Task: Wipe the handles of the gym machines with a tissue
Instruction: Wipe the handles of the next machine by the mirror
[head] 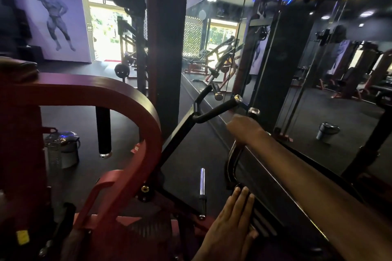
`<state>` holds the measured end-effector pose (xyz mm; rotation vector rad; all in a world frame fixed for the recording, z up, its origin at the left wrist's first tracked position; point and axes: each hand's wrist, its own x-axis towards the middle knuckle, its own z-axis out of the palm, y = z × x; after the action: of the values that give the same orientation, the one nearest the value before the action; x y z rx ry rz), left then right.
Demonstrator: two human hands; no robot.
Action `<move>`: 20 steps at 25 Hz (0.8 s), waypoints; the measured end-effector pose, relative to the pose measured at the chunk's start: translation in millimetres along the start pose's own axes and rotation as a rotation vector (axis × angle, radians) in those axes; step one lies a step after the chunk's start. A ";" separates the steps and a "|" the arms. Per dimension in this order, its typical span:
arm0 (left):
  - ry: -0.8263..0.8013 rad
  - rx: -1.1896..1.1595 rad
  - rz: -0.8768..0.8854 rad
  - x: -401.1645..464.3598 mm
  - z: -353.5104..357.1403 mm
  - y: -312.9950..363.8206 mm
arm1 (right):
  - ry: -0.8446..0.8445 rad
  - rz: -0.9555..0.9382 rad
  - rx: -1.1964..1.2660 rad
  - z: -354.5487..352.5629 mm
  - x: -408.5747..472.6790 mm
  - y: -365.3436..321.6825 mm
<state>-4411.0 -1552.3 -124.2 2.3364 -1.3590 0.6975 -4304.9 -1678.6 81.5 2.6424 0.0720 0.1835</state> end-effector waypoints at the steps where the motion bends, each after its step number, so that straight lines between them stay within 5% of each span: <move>1: -0.003 0.003 -0.002 0.5 0.1 -0.1 | 0.056 0.029 -0.003 -1.5 -1.8 12.9; 4: 0.004 -0.008 -0.005 0.6 2.1 0.1 | 0.193 0.194 0.122 6.5 -4.1 54.4; 8: 0.051 -0.054 -0.044 3.1 4.7 5.4 | 0.286 0.154 0.294 22.8 -5.3 72.5; 20: 0.043 -0.132 -0.055 0.6 -8.3 11.9 | 0.245 0.026 0.307 36.8 -40.9 -22.9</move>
<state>-4423.2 -1554.0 -116.5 2.2334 -1.2766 0.6186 -4340.5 -1679.1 33.7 2.9120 0.1585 0.5443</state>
